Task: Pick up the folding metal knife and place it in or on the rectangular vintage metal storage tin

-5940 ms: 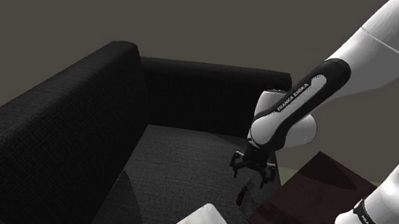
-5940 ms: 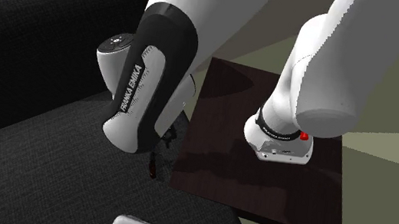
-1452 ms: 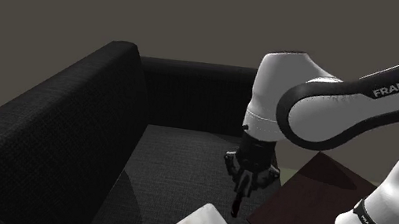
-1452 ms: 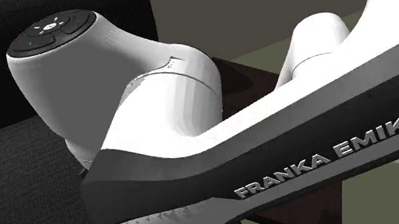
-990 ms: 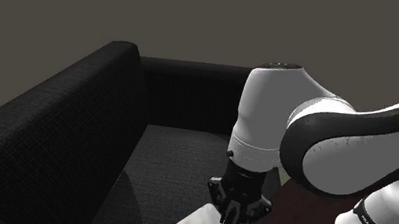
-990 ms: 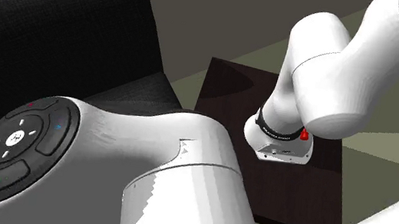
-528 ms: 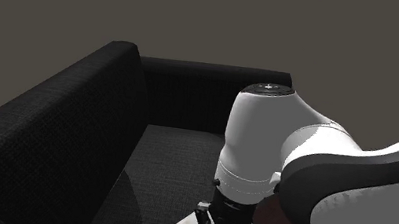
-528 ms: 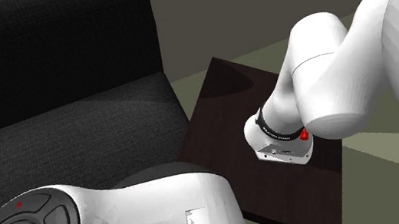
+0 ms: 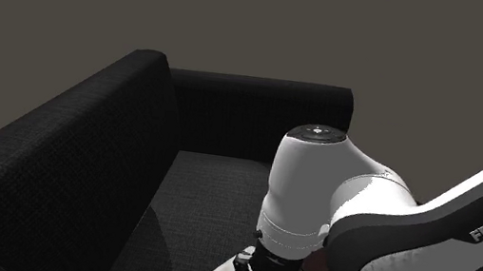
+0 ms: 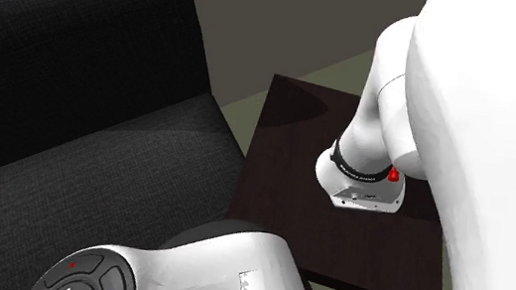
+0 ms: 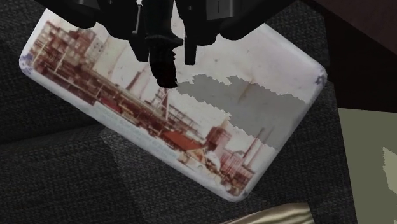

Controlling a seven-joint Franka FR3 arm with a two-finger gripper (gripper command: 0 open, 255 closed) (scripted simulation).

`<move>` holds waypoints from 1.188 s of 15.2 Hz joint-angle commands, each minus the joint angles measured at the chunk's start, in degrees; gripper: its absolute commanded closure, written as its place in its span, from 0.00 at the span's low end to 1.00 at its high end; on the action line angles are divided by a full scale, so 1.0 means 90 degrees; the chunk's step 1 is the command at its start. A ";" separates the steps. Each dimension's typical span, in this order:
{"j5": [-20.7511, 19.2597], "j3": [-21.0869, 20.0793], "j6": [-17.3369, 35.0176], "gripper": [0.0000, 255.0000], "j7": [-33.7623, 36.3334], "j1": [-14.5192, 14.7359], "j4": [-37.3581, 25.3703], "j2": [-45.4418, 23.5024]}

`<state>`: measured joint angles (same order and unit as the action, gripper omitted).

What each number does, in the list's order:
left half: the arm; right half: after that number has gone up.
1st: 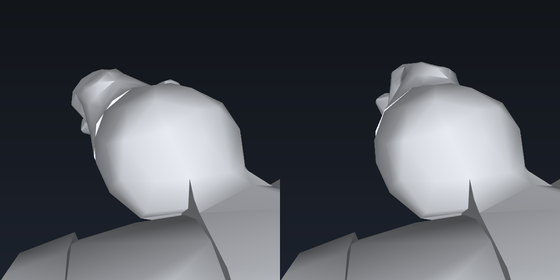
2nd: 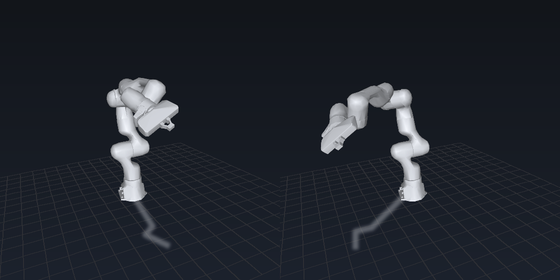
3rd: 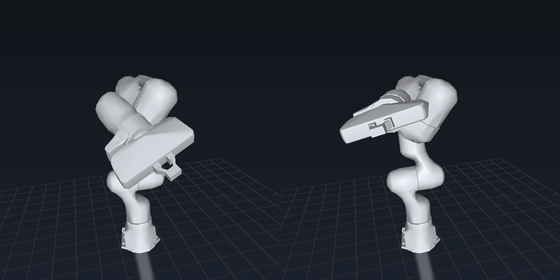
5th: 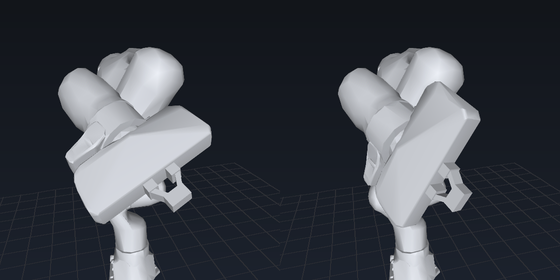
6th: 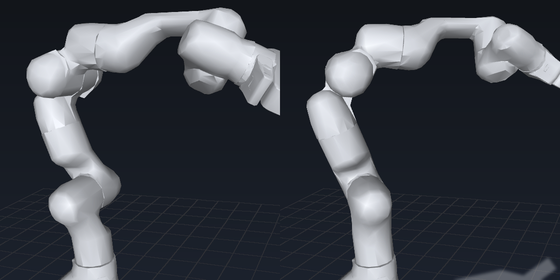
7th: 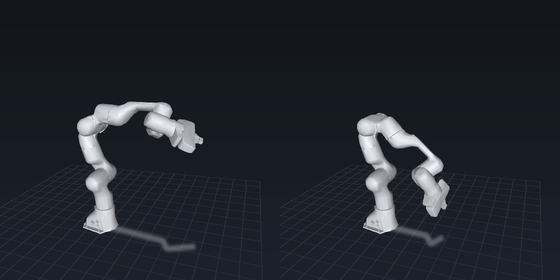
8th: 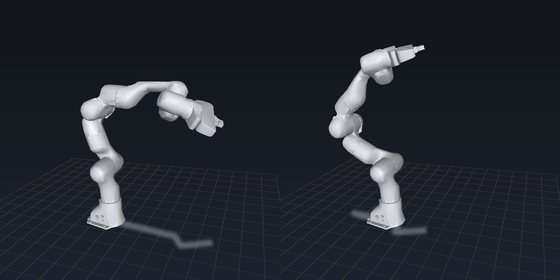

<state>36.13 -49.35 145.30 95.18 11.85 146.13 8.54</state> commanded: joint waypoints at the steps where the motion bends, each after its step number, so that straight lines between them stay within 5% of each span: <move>1: -0.0110 -0.0098 0.0256 1.00 0.0048 -0.0023 0.0072 -0.0279; 4: -0.0327 -0.0173 0.0676 1.00 0.0138 -0.0065 0.0139 -0.0678; 11: -0.0331 -0.0148 0.0678 1.00 0.0140 -0.0041 0.0139 -0.0680; 12: -0.0388 -0.0142 0.0688 0.00 0.0164 -0.0057 0.0113 -0.0721; 16: -0.0446 -0.0143 0.0737 0.00 0.0190 -0.0068 0.0107 -0.0786; 18: -0.0098 -0.0099 0.0334 0.00 -0.0021 -0.0054 0.0121 -0.0331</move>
<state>33.73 -50.36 150.09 95.82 11.25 147.13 3.62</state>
